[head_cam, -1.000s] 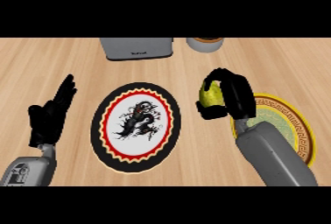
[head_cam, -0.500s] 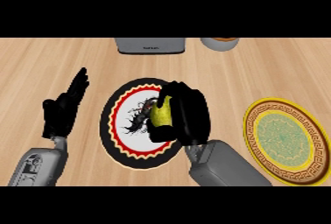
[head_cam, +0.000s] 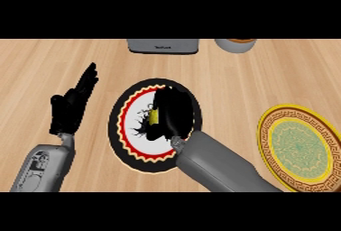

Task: Pick the pear from the plate and place it in the plate

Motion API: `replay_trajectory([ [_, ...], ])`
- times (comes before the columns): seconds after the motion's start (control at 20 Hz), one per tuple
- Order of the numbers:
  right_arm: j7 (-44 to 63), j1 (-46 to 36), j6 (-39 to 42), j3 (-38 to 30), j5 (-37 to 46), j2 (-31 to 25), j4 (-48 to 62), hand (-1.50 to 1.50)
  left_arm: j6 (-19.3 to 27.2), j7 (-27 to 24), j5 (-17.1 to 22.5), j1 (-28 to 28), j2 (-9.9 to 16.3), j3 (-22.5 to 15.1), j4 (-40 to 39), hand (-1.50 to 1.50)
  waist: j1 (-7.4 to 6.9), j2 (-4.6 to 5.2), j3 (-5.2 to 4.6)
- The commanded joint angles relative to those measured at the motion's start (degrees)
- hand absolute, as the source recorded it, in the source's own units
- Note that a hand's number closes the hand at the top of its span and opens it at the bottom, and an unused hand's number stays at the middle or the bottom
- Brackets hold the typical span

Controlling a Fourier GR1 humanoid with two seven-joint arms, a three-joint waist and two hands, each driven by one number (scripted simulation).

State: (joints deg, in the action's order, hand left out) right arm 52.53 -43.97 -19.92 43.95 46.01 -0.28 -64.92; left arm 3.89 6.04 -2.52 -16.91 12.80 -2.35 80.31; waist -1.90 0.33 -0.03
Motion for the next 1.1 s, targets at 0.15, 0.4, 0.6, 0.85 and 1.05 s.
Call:
replay_trajectory([
  [0.15,-0.41,-3.29,-11.71,3.41,-15.41,0.27,9.41,-1.5,-0.31,0.38,-0.53,-2.35,-0.65,0.03,-1.68,0.0,-1.32,0.41,0.05],
  [0.4,-4.36,-4.93,-19.31,7.75,-22.75,0.27,12.71,-1.5,-1.78,-0.83,-0.07,0.3,-0.54,-0.17,-0.87,0.0,-1.94,0.37,0.04],
  [0.6,-15.04,-3.45,-26.84,2.26,-27.03,0.27,10.3,-1.5,-1.0,-0.32,-0.34,0.91,-1.5,-0.85,0.81,0.0,-1.99,0.4,0.13],
  [0.85,-18.48,0.79,-37.88,-0.65,-27.73,0.27,6.1,-1.5,-1.22,0.45,0.13,0.79,-0.16,1.01,0.35,0.0,0.46,-0.15,0.11],
  [1.05,-15.76,2.79,-38.79,-5.26,-25.01,-2.24,-0.22,-1.5,-1.11,2.33,1.03,0.78,0.96,3.02,1.33,0.0,2.59,-0.88,0.06],
])
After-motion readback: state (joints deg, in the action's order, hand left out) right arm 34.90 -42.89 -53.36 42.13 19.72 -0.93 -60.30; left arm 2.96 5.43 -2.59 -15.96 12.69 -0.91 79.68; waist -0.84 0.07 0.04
